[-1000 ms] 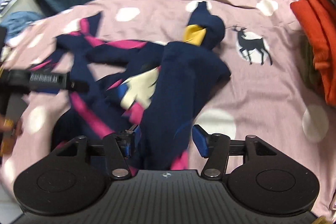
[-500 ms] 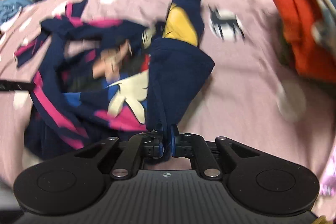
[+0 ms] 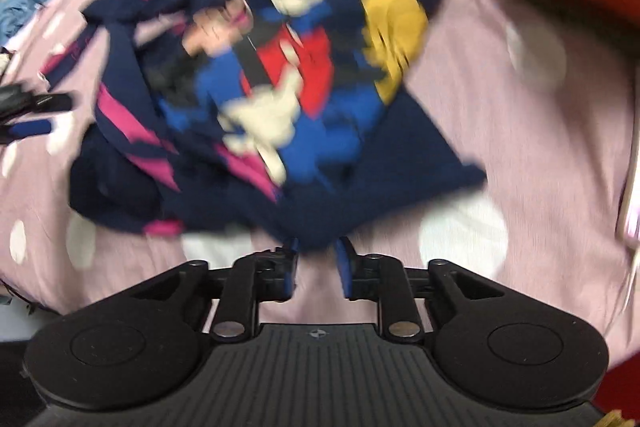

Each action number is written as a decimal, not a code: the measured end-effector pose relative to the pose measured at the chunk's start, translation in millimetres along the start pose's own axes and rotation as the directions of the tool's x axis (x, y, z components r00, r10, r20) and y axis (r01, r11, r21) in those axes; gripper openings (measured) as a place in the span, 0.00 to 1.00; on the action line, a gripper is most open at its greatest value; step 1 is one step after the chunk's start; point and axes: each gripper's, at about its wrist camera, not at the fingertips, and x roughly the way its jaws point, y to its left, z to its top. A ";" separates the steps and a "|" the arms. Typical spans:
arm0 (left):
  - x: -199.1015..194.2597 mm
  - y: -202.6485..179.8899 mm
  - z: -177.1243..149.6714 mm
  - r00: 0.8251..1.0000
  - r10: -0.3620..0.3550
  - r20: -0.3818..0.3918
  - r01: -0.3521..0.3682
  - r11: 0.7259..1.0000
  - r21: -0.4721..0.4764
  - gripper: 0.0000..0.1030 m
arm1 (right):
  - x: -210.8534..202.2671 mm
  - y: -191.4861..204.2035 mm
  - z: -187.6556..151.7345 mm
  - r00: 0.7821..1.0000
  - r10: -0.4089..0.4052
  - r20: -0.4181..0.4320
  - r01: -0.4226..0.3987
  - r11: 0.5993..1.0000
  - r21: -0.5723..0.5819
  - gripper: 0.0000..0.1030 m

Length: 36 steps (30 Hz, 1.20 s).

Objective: Fold small clothes

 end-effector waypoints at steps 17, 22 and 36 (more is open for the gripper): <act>-31.7 28.3 -17.5 0.993 -0.114 0.014 0.114 0.984 -0.135 0.04 | -14.9 5.4 11.8 0.995 0.015 0.098 -0.011 0.999 -0.044 0.56; -53.9 66.1 -59.5 0.995 -0.061 -0.076 0.048 0.985 -0.163 0.05 | -5.1 15.3 48.1 0.990 0.083 0.114 -0.070 0.991 -0.118 0.56; -44.5 75.0 -123.4 0.982 0.012 -0.188 -0.060 0.966 -0.252 0.05 | 77.7 165.8 196.1 0.939 0.340 -0.048 -0.266 0.633 -0.727 0.80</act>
